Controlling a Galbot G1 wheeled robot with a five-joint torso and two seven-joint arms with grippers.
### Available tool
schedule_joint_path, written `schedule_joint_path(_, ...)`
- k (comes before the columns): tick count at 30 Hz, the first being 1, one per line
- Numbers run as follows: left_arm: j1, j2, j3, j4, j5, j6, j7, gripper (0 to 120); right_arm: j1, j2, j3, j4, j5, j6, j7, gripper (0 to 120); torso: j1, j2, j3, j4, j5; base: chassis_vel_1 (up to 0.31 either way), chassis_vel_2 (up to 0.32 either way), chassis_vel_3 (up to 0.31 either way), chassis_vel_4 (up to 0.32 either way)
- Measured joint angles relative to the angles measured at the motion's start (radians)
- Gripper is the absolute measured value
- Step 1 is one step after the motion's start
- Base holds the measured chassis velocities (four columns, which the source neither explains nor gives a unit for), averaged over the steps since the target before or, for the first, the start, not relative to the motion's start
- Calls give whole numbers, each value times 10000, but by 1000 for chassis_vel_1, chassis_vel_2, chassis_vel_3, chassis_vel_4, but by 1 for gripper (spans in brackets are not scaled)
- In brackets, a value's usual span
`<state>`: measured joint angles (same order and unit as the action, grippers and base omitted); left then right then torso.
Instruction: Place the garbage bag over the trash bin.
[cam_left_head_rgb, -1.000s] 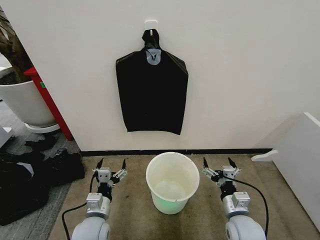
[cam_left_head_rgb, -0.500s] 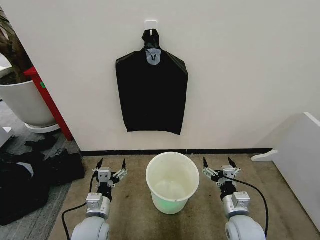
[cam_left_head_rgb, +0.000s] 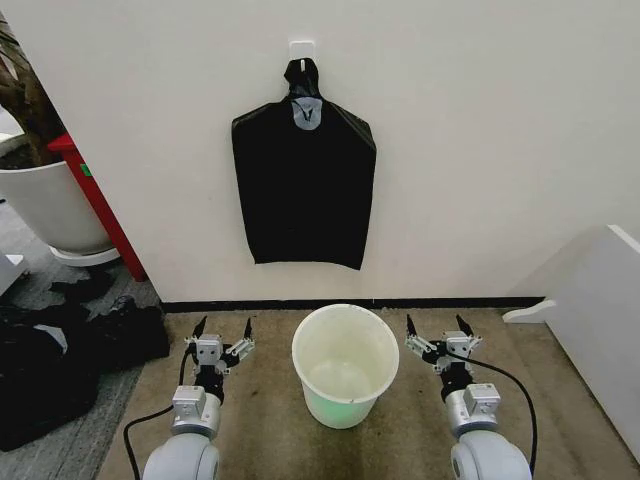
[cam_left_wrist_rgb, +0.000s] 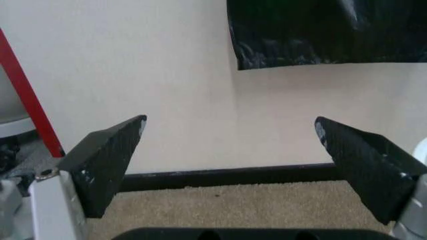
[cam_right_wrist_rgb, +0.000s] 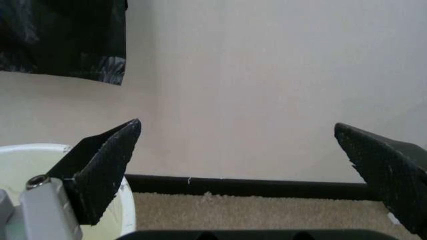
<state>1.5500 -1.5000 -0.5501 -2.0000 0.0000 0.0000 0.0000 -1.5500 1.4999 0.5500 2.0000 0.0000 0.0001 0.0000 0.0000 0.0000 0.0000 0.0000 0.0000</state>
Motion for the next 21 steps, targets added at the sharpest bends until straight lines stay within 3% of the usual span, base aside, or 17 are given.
schedule_joint_path(21, 11, 7, -12, -5, -15, 0, 1, 100, -43, 11, 0, 51, 5, 0, 0, 100, 0, 0, 0, 0, 0, 0, 0, 0, 0)
